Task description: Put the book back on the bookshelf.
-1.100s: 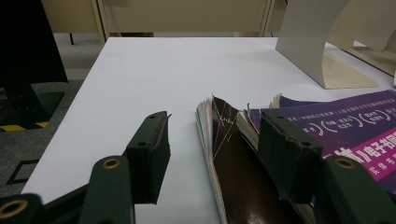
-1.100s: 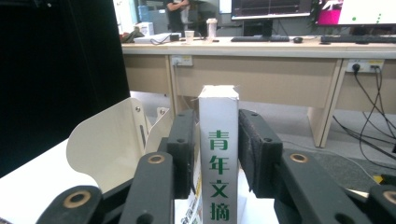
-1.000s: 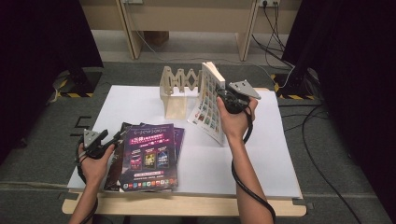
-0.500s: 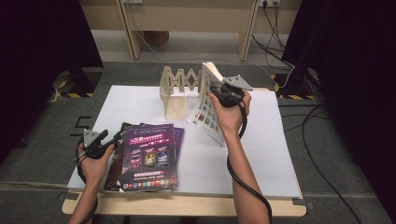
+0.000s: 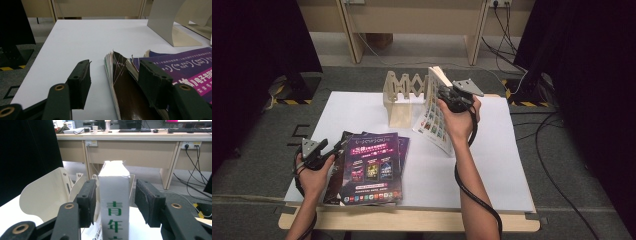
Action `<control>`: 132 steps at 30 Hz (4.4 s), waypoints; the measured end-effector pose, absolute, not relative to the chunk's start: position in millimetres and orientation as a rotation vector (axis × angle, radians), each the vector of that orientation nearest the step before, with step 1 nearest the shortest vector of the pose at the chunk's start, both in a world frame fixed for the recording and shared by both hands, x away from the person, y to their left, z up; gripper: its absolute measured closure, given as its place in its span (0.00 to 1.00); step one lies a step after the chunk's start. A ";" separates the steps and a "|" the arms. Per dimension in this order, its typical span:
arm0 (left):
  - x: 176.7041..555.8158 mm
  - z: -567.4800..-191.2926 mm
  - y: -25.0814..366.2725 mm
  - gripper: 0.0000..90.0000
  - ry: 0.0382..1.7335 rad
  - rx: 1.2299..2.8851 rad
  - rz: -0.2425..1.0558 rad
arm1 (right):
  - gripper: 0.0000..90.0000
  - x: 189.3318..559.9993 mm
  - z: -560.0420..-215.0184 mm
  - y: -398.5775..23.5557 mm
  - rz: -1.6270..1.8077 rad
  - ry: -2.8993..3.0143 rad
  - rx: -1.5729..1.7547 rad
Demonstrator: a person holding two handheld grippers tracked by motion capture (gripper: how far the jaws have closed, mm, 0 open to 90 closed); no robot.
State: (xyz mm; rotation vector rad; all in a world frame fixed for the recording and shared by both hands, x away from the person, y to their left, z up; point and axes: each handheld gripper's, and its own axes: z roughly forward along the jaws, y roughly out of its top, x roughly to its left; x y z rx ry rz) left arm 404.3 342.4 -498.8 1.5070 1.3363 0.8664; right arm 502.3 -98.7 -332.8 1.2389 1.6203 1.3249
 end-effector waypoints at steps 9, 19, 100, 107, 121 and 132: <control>404.7 -498.9 342.5 0.48 1.337 1.506 0.864 | 0.77 511.2 -333.0 -95.8 1.298 1.671 1.283; 404.8 -498.9 342.5 0.47 1.336 1.508 0.862 | 0.82 517.8 -330.3 -92.8 1.228 1.684 1.307; 404.7 -498.8 341.6 0.48 1.333 1.515 0.862 | 0.70 474.0 -353.4 -111.2 1.380 1.511 1.119; 404.9 -498.8 341.2 0.47 1.334 1.517 0.865 | 0.64 480.1 -345.3 -109.6 1.369 1.541 1.112; 405.1 -498.9 341.9 0.47 1.334 1.514 0.858 | 0.64 491.0 -342.6 -102.3 1.394 1.576 1.131; 405.3 -498.9 341.8 0.47 1.334 1.517 0.859 | 0.74 495.4 -340.9 -100.5 1.360 1.600 1.137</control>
